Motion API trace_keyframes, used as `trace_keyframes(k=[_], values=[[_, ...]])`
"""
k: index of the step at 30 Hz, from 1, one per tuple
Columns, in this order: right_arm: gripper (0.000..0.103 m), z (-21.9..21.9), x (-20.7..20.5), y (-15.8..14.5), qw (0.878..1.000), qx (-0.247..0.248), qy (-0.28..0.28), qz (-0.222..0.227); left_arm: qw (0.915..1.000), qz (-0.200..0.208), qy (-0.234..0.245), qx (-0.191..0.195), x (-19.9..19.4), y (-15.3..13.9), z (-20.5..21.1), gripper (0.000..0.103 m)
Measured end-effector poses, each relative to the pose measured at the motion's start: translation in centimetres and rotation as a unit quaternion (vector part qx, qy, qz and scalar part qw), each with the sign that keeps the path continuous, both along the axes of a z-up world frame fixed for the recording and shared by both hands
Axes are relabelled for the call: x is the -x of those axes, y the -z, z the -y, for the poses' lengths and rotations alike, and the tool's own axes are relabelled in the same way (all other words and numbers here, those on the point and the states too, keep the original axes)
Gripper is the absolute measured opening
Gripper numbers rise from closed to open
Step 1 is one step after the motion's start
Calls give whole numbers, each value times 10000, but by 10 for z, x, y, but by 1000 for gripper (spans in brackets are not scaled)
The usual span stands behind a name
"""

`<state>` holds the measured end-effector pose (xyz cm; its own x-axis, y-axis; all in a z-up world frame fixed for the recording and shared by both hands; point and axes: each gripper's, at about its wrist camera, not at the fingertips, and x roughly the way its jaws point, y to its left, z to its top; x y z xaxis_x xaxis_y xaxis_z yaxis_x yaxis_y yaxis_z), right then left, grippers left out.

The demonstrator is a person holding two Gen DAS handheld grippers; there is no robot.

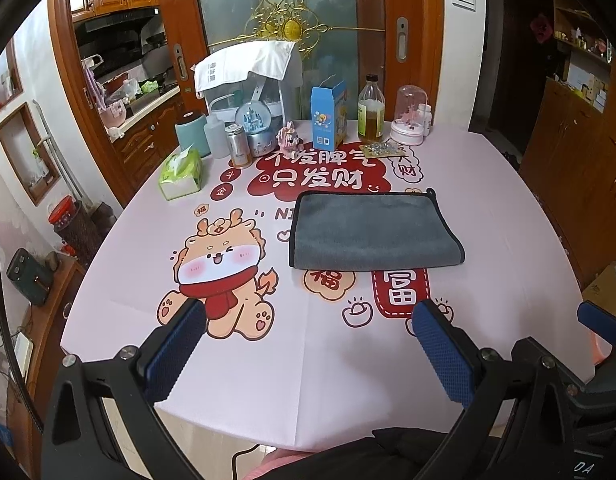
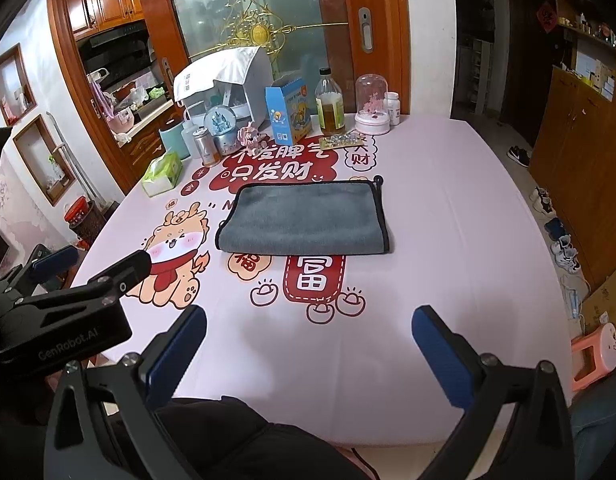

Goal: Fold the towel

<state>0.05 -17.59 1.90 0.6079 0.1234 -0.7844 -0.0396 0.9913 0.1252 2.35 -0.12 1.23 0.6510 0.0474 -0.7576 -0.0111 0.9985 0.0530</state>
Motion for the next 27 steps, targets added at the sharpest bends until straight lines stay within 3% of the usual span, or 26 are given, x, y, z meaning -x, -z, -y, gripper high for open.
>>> trace_keyframes(k=[27], values=[[103,-4,-6,5,10000,-3,22,-88,10000,-26,11,12,-1,1,1,102]])
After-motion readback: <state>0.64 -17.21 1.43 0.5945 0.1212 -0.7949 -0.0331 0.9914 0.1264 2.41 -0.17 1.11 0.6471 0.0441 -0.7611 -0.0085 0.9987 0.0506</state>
